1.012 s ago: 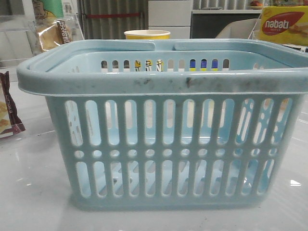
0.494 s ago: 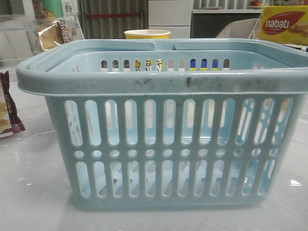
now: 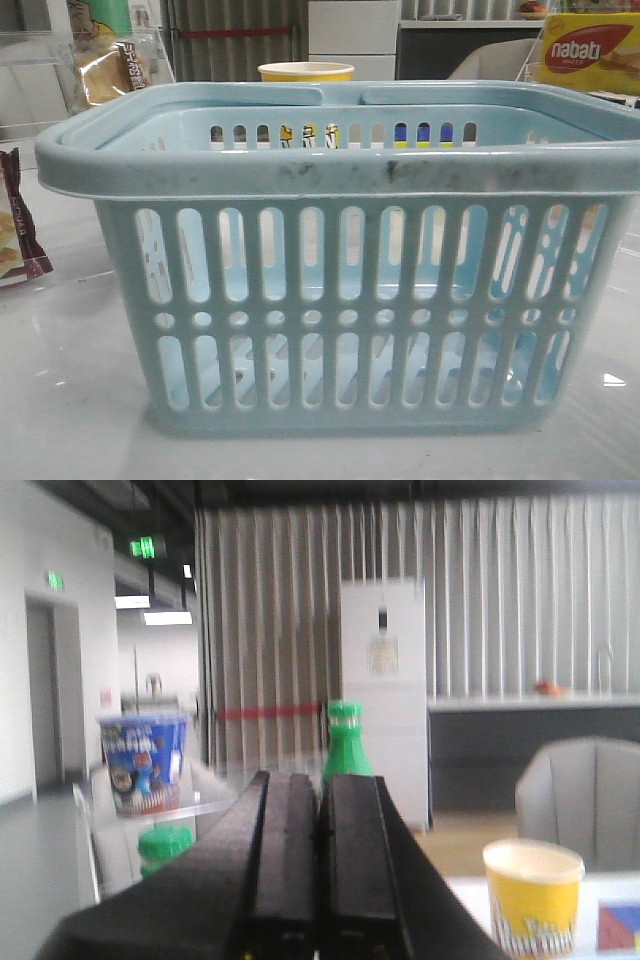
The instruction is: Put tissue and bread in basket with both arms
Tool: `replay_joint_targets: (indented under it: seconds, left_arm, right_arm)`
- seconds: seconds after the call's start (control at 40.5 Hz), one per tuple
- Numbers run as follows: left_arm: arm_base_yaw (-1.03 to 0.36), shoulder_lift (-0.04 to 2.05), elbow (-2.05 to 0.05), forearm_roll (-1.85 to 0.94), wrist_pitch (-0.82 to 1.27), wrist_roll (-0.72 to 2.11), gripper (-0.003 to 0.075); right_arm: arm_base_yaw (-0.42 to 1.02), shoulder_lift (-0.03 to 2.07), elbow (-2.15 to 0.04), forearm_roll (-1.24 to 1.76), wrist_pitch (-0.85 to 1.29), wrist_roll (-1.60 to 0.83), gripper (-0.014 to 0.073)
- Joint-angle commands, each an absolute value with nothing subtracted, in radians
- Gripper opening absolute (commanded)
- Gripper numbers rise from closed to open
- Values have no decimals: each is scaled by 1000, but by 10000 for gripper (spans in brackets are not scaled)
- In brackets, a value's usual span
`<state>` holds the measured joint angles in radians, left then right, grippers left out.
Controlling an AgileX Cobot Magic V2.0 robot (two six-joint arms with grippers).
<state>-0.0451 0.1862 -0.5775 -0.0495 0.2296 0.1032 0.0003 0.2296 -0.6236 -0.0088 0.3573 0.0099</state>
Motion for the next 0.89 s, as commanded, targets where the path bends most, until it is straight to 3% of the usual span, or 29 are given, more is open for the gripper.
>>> replay_joint_targets:
  seconds: [0.0,0.271,0.617,0.691,0.864]
  left_arm:
    - [-52,267,-649,-60,281,99,98]
    - [-52,385,-643,-61,447,99,98]
    - [-52,461,-643,-114,521,99,98]
    - [-52,461,-643,-116,523,99,98]
    - [-52,461,-643,-116,523,99,99]
  right_arm:
    - [-2,309,-694,-9,391,12,55]
    - [-2,449,-691,-9,580,12,55]
    - [-2,596,-691,-9,664,12,66]
    - [-2,625,-691,-9,667,12,139]
    - [-2,682,-691,-9,666,12,486]
